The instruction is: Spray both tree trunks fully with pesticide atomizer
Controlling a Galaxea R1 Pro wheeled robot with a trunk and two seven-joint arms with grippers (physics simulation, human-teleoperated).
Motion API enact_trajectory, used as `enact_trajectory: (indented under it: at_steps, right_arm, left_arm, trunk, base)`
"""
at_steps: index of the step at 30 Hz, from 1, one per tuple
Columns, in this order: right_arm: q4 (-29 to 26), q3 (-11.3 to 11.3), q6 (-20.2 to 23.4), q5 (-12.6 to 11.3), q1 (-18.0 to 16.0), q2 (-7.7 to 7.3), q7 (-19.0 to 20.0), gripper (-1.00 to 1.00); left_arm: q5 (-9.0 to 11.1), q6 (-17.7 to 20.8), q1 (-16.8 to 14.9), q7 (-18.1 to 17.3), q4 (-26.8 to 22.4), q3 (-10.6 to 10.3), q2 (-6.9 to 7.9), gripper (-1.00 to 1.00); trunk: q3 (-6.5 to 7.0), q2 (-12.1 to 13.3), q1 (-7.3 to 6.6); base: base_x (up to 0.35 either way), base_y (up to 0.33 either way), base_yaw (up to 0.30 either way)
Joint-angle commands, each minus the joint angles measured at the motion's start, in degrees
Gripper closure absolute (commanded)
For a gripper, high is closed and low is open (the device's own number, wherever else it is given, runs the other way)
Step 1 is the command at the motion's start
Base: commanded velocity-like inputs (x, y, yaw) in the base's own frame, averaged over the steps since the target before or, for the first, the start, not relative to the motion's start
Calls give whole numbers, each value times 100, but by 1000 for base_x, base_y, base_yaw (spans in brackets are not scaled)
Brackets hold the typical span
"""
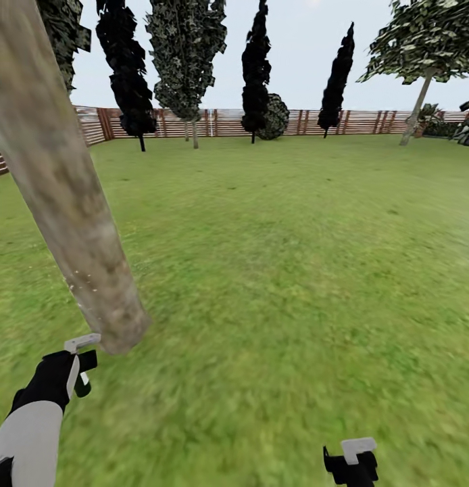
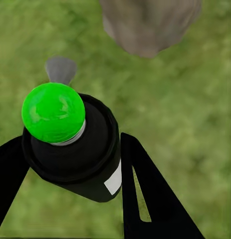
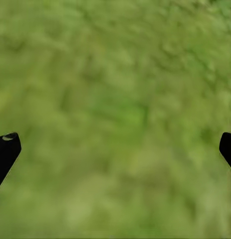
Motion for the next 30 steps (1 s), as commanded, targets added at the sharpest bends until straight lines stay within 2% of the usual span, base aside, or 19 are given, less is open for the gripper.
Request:
enact_trajectory:
  at_steps: [1,8,18,30]
  right_arm:
    - [13,-33,-21,59,-4,-1,-33,-100]
    - [12,-33,-21,59,-2,-1,-33,-100]
    - [18,-33,-21,61,-1,-1,-33,-100]
    - [20,-33,-21,64,-4,-1,-33,-100]
  left_arm:
    - [-13,25,-4,-4,-7,13,-5,100]
    - [-13,3,-5,-9,23,44,-6,100]
    - [-15,-10,-6,5,55,30,-10,100]
    - [-14,-19,0,12,55,21,-23,100]
  trunk:
    - [-5,-2,0]
    - [-5,-2,0]
    - [-5,-2,0]
    - [-5,-2,0]
  base:
    - [119,-253,171]
    - [58,-265,19]
    - [260,-173,11]
    - [278,-167,247]
